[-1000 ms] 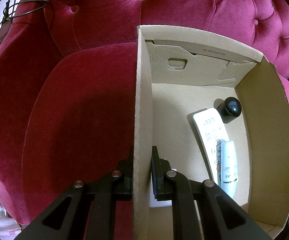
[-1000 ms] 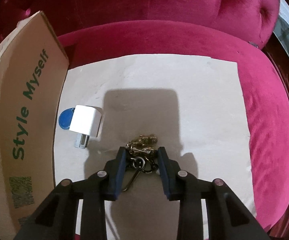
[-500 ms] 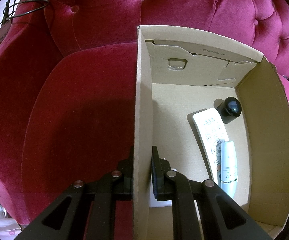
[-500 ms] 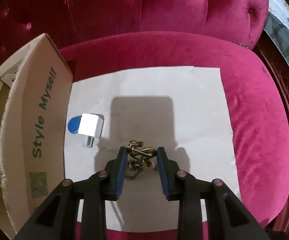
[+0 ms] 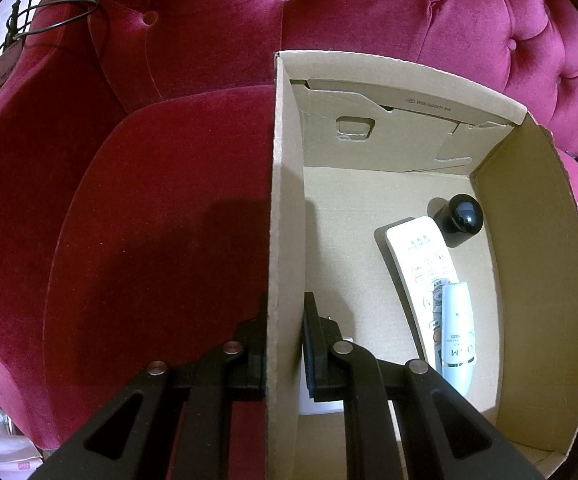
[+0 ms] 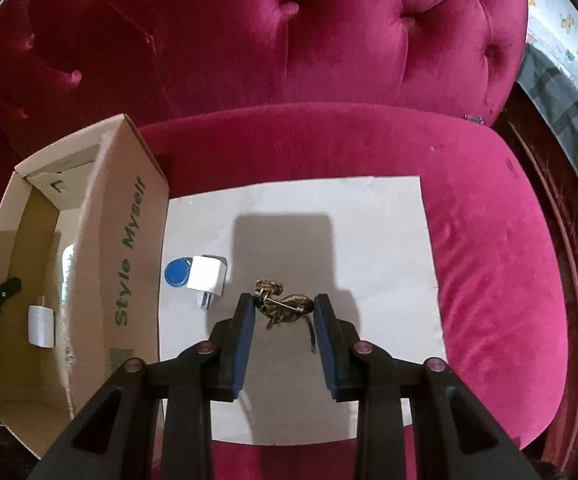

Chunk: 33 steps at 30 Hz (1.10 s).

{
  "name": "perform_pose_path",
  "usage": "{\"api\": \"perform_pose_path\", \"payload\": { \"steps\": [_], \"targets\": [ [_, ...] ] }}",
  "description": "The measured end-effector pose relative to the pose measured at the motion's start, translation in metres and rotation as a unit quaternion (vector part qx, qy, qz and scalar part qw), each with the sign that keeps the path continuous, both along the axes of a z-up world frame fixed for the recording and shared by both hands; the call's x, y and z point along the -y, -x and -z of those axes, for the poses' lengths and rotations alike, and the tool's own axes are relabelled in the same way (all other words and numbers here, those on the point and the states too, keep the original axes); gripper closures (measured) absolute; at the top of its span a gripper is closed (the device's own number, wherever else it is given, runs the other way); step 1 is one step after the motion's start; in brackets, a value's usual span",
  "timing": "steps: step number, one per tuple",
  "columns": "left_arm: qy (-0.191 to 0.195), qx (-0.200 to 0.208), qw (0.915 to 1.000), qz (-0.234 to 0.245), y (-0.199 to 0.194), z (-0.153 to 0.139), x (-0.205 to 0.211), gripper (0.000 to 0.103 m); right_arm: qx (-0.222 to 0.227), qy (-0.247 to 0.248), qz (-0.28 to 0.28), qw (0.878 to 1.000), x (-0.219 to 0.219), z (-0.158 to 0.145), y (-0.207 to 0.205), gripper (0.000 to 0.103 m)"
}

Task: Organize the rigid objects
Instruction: 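Close the right gripper on the metal keychain and lift it, then carry the metal keychain into the box with the right gripper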

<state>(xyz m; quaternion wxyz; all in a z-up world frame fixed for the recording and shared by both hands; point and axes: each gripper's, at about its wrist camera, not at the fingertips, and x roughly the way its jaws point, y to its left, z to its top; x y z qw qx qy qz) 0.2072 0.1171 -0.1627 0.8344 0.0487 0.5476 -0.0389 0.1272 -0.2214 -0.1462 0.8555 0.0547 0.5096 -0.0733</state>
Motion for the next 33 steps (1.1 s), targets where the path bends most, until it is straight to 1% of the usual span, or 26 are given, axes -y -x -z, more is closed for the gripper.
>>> {"api": "perform_pose_path", "payload": {
  "steps": [16,24,33],
  "targets": [
    [0.001,0.0,1.0,0.0,0.0,0.0,0.0,0.09,0.043,0.015,-0.015,0.999,-0.017,-0.067,0.006,0.072],
    [0.001,0.0,1.0,0.0,0.0,0.0,-0.001,0.09,0.066,0.017,-0.035,0.997,-0.04,-0.101,0.004,0.072],
    [0.003,-0.001,1.0,0.0,0.0,0.0,-0.001,0.09,0.08,0.011,-0.067,0.995,-0.075,-0.12,-0.005,0.072]
  ]
}}
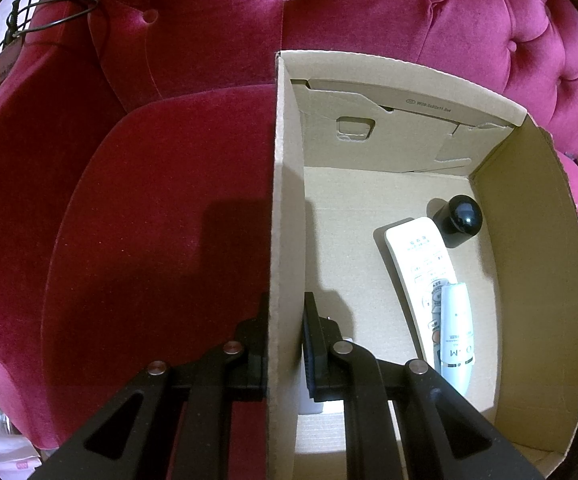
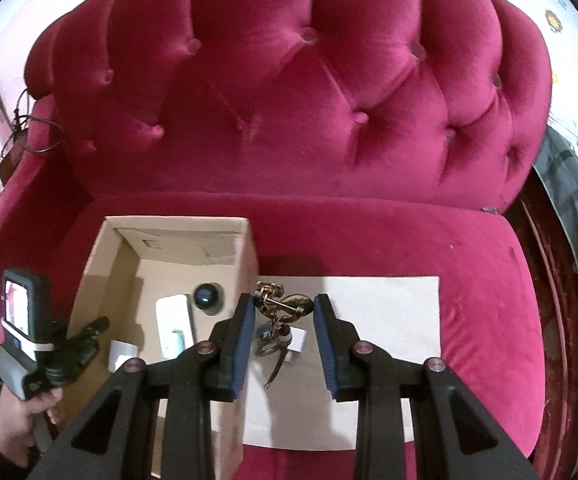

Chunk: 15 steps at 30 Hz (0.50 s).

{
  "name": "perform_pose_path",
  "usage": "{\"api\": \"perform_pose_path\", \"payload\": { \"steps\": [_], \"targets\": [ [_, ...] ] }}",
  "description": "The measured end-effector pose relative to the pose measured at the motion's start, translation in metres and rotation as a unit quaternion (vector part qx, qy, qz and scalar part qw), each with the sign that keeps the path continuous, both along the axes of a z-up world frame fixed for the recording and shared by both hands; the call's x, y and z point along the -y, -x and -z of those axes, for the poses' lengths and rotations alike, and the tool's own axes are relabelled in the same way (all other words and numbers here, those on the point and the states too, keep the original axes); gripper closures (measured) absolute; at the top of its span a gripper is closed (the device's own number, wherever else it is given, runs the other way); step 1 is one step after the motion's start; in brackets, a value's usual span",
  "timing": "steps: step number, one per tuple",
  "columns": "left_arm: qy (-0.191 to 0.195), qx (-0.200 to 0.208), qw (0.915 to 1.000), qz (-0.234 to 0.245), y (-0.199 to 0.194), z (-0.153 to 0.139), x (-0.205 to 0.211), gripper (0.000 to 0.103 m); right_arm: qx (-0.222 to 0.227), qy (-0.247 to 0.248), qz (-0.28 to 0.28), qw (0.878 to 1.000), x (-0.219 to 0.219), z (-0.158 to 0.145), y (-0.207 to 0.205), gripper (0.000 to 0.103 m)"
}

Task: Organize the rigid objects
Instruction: 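Carry the metal keychain into the box with the right gripper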

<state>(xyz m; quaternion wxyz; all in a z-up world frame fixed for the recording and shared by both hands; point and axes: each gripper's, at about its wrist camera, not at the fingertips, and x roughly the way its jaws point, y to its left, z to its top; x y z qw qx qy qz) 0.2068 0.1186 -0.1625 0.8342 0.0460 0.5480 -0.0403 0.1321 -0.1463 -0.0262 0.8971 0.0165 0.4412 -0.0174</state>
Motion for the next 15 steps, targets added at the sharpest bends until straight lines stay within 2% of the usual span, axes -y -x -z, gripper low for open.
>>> {"api": "perform_pose_path", "payload": {
  "steps": [9,15],
  "targets": [
    [0.0,0.0,1.0,0.0,0.0,0.0,0.0,0.09,0.001,-0.008,-0.049,0.999,-0.042,-0.008,-0.01,0.072],
    [0.001,-0.001,1.0,0.0,0.0,-0.001,0.001,0.09,-0.011,-0.006,-0.078,0.997,-0.069,0.002,-0.015,0.072]
  ]
}}
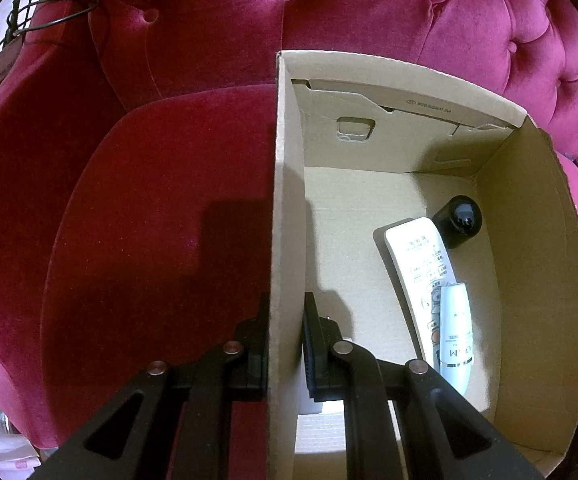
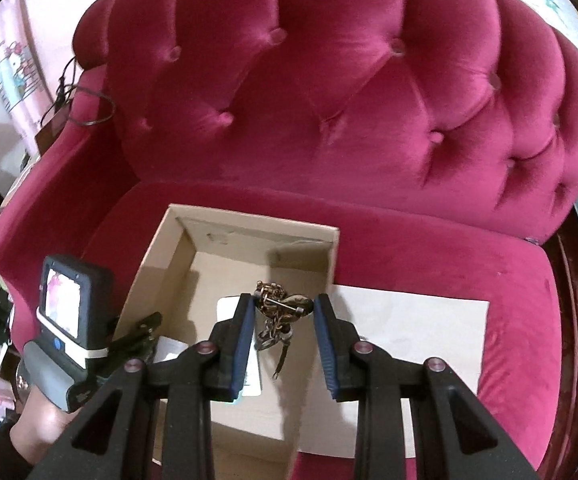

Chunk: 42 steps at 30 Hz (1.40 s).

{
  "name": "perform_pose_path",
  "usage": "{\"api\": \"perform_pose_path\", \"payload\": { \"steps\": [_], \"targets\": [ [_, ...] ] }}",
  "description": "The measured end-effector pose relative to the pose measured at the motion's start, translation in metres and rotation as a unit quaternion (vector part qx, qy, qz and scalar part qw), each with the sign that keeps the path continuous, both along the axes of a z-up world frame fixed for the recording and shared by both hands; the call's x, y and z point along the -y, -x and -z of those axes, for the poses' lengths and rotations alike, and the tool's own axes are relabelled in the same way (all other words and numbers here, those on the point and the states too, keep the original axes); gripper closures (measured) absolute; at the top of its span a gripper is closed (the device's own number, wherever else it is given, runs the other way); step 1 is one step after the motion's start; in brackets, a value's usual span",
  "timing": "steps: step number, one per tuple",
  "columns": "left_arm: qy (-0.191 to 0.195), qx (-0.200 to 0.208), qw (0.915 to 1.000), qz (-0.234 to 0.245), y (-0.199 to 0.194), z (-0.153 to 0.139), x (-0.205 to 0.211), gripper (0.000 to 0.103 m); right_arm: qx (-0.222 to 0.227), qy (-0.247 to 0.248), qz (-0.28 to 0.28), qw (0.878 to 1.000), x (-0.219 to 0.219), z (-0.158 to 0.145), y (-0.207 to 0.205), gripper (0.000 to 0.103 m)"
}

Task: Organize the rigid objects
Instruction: 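Carry the metal keychain into the box with the right gripper, then open the right gripper to drop the keychain beside the bottle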

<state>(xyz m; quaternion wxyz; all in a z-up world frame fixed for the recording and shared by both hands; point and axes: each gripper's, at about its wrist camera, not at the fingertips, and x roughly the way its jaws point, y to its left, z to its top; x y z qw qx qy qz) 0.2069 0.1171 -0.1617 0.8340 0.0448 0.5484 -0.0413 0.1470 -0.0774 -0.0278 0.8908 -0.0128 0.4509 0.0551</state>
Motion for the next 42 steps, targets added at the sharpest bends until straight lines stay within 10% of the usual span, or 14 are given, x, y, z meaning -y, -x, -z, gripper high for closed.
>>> {"api": "perform_pose_path", "payload": {
  "steps": [42],
  "targets": [
    [-0.002,0.0,1.0,0.002,-0.001,0.002,0.001,0.09,-0.118,0.022,-0.003,0.993,-0.044,0.141,-0.021,0.071]
  ]
}}
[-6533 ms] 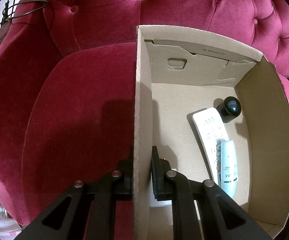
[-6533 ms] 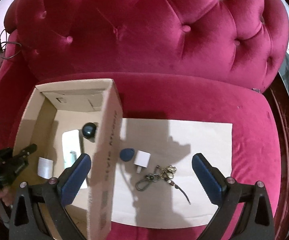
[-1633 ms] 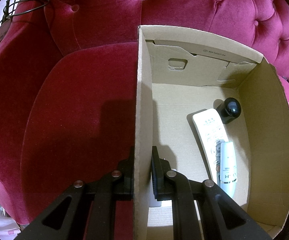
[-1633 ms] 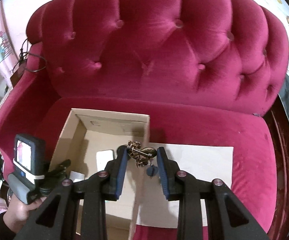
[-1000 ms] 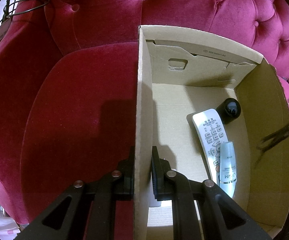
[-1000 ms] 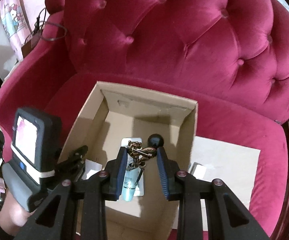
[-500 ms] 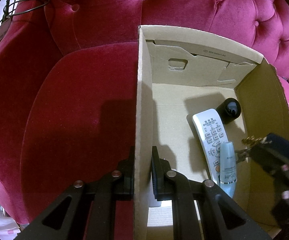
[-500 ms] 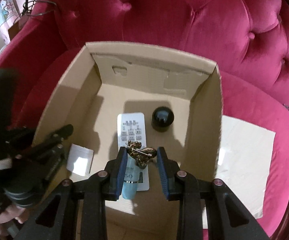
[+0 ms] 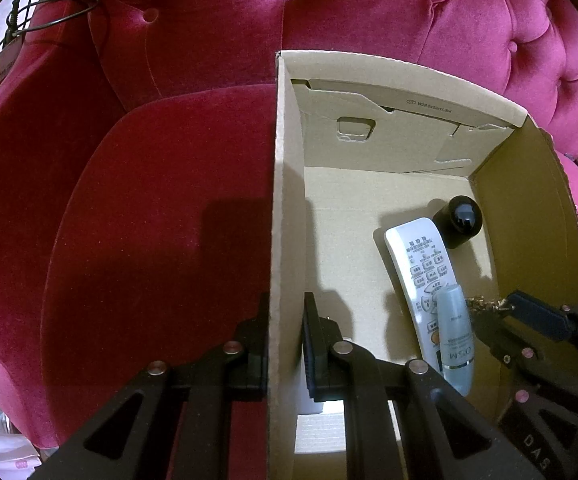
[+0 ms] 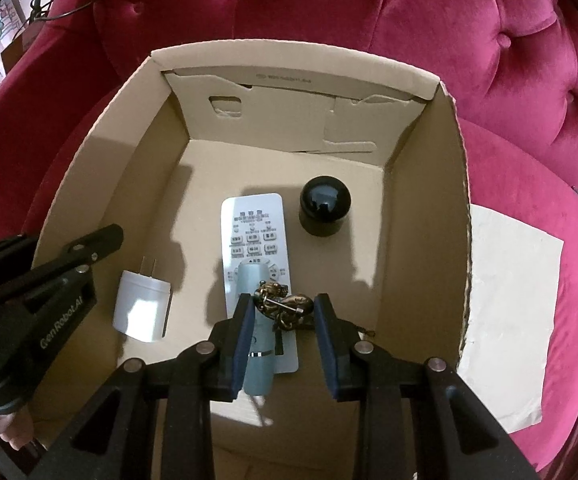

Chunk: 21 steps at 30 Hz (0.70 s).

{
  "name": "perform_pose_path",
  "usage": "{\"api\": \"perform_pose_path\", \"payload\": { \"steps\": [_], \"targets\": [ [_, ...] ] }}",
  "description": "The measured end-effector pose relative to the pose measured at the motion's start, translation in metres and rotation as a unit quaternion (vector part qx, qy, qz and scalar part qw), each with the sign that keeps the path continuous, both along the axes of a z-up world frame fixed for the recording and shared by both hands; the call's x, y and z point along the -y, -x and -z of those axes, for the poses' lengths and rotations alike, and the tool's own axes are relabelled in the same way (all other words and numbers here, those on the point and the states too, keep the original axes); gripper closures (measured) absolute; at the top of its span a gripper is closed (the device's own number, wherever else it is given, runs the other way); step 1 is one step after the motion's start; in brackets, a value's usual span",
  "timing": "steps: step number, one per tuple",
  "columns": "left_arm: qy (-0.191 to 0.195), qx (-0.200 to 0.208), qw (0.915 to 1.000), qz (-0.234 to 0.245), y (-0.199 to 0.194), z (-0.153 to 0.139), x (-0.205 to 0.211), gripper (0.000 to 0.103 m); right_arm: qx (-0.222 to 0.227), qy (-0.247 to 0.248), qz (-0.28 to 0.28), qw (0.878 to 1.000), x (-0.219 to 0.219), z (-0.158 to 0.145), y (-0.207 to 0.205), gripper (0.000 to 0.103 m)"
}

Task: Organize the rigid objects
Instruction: 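Open the right gripper to drop the keychain beside the bottle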

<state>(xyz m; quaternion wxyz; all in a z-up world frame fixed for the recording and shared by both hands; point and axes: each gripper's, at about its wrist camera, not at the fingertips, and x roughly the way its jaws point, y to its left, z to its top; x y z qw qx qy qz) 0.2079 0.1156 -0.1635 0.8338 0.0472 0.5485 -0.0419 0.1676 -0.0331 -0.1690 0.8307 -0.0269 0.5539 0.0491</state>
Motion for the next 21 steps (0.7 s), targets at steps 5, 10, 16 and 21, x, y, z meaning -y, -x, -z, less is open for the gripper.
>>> {"api": "perform_pose_path", "payload": {
  "steps": [5,10,16,21],
  "targets": [
    [0.001,0.0,1.0,0.0,0.0,0.0,-0.001,0.09,0.003,0.0,-0.003,1.0,-0.001,-0.003,0.0,0.068],
    [0.0,0.0,1.0,0.0,0.0,0.0,0.0,0.09,0.014,-0.011,0.0,1.0,0.0,-0.012,0.0,0.054],
    [0.001,0.0,1.0,0.0,-0.001,0.001,-0.003,0.09,0.032,-0.011,0.003,0.999,0.0,-0.029,-0.001,0.037],
    [0.001,0.0,1.0,0.0,-0.001,0.0,-0.004,0.09,0.041,-0.007,0.004,0.999,0.001,-0.037,0.0,0.032]
  ]
}}
